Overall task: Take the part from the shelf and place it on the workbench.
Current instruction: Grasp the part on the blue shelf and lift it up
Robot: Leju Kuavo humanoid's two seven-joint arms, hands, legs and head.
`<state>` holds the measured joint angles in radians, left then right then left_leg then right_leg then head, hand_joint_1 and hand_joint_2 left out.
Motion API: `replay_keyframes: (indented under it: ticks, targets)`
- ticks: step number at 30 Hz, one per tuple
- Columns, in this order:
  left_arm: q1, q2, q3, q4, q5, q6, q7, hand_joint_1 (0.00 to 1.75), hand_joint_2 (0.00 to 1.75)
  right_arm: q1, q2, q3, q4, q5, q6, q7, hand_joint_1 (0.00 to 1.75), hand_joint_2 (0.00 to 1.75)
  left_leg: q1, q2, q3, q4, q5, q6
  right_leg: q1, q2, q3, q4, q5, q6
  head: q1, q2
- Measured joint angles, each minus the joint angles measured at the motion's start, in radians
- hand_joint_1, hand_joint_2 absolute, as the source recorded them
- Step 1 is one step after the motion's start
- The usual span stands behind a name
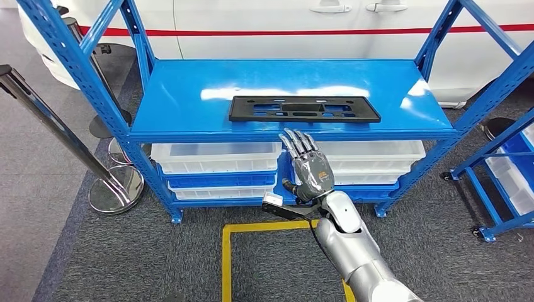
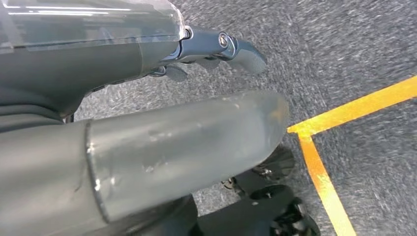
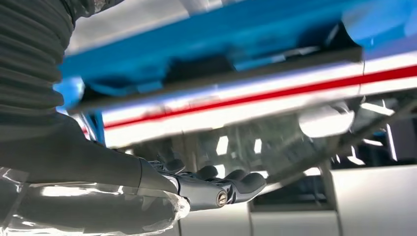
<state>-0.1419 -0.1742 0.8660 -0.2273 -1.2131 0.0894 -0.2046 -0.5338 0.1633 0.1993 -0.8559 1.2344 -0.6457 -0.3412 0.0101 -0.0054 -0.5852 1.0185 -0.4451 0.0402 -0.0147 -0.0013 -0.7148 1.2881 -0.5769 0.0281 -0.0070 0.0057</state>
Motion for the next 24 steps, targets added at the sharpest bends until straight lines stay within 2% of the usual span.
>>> replay_keyframes:
  ticks: [1,2,4,5,6,8,10,11,12,14,15,16,17,18,20,22,24]
  targets:
    - [-0.001,-0.001,0.002,0.001,-0.003,-0.001,-0.001,0.0,0.0,-0.001,0.0,0.014,-0.015,0.025,-0.005,0.02,0.0,1.75,-0.001,0.0,0.001,0.0,0.0,0.0,0.0,0.0,-0.013,0.022,0.003,-0.001,0.0,0.0]
    - [-0.002,-0.002,0.005,0.001,-0.006,-0.002,-0.002,0.0,0.0,-0.003,0.0,0.027,-0.031,0.051,-0.009,0.042,0.0,1.75,-0.002,-0.001,0.002,0.0,-0.001,0.001,0.001,0.0,-0.008,0.005,0.025,-0.004,0.0,0.0]
    - [-0.004,-0.006,0.008,0.002,-0.012,-0.005,-0.004,0.0,0.0,-0.013,0.0,0.05,-0.059,0.104,-0.019,0.087,0.0,1.75,-0.003,-0.002,0.005,0.001,-0.003,-0.001,0.004,0.0,0.047,-0.119,0.097,-0.015,0.0,0.0]
    - [-0.006,-0.008,0.01,0.002,-0.014,-0.006,-0.006,0.0,0.0,-0.021,0.0,0.063,-0.069,0.13,-0.025,0.112,0.0,1.75,-0.006,-0.002,0.005,0.002,-0.004,-0.003,0.008,0.0,0.076,-0.185,0.121,-0.021,0.0,0.0]
    - [-0.009,-0.01,0.01,0.003,-0.015,-0.007,-0.008,0.0,0.0,-0.029,0.0,0.076,-0.074,0.155,-0.03,0.137,0.0,1.75,-0.007,-0.001,0.004,0.002,-0.005,-0.007,0.011,0.0,0.097,-0.231,0.134,-0.026,0.0,0.0]
    - [-0.013,-0.013,0.012,0.005,-0.021,-0.009,-0.012,0.0,0.0,-0.038,-0.002,0.102,-0.076,0.2,-0.038,0.187,0.0,1.75,-0.008,-0.001,0.002,0.002,-0.006,-0.015,0.017,0.001,0.108,-0.259,0.134,-0.032,0.0,0.0]
    - [-0.014,-0.015,0.015,0.006,-0.026,-0.01,-0.02,0.0,0.0,-0.042,-0.004,0.127,-0.071,0.231,-0.042,0.227,0.0,1.75,-0.006,0.0,0.001,0.005,-0.011,-0.026,0.013,0.001,0.11,-0.266,0.138,-0.04,0.0,0.0]
    - [-0.015,-0.015,0.016,0.007,-0.028,-0.01,-0.025,0.0,0.0,-0.045,-0.004,0.138,-0.067,0.24,-0.043,0.242,0.0,1.75,-0.006,0.0,-0.006,0.021,-0.024,-0.031,0.01,0.001,0.113,-0.271,0.14,-0.045,0.0,0.0]
    - [-0.016,-0.015,0.016,0.007,-0.029,-0.011,-0.031,0.0,0.0,-0.048,-0.005,0.148,-0.061,0.245,-0.044,0.251,0.0,1.75,-0.006,0.0,-0.022,0.058,-0.047,-0.036,0.007,0.0,0.115,-0.275,0.143,-0.049,-0.001,0.0]
    - [-0.017,-0.015,0.017,0.007,-0.032,-0.014,-0.043,0.0,0.0,-0.053,-0.005,0.161,-0.044,0.248,-0.046,0.259,0.0,1.75,-0.002,0.0,-0.077,0.174,-0.103,-0.044,0.007,-0.002,0.116,-0.276,0.142,-0.054,-0.001,0.0]
    - [-0.017,-0.015,0.017,0.007,-0.033,-0.015,-0.048,0.0,0.0,-0.053,-0.005,0.165,-0.033,0.248,-0.047,0.26,0.0,1.75,0.0,0.0,-0.104,0.228,-0.121,-0.048,0.007,-0.002,0.116,-0.276,0.141,-0.055,-0.001,0.0]
    - [-0.017,-0.015,0.017,0.007,-0.034,-0.016,-0.052,0.0,0.0,-0.053,-0.005,0.167,-0.022,0.247,-0.047,0.26,0.0,1.75,0.003,0.0,-0.12,0.255,-0.123,-0.051,0.007,-0.002,0.116,-0.274,0.14,-0.055,-0.001,0.0]
    - [-0.018,-0.015,0.018,0.007,-0.035,-0.016,-0.056,0.0,0.0,-0.053,-0.005,0.169,-0.012,0.243,-0.047,0.261,0.0,1.75,0.005,0.001,-0.119,0.248,-0.105,-0.053,0.006,-0.002,0.116,-0.272,0.139,-0.054,-0.001,0.0]
    - [-0.019,-0.015,0.018,0.008,-0.037,-0.016,-0.058,0.0,0.0,-0.053,-0.005,0.169,-0.003,0.24,-0.048,0.261,0.0,1.75,0.008,0.001,-0.102,0.206,-0.073,-0.054,0.005,-0.001,0.116,-0.269,0.136,-0.052,-0.001,0.0]
    - [-0.024,-0.015,0.018,0.008,-0.043,-0.019,-0.06,0.0,0.0,-0.056,-0.005,0.169,0.012,0.233,-0.048,0.261,0.0,1.75,0.01,0.001,-0.048,0.086,-0.014,-0.054,0.005,0.001,0.114,-0.259,0.129,-0.043,-0.001,0.0]
    - [-0.03,-0.015,0.018,0.008,-0.046,-0.023,-0.061,0.0,0.0,-0.06,-0.005,0.168,0.027,0.227,-0.049,0.261,0.0,1.75,0.007,0.0,-0.021,0.024,-0.001,-0.046,0.007,0.002,0.109,-0.252,0.125,-0.033,0.0,0.0]
    - [-0.034,-0.016,0.018,0.008,-0.047,-0.025,-0.06,0.0,0.0,-0.061,-0.006,0.163,0.041,0.222,-0.05,0.26,0.0,1.75,0.004,-0.002,-0.02,0.018,-0.003,-0.033,0.008,0.002,0.107,-0.252,0.126,-0.023,0.0,0.0]
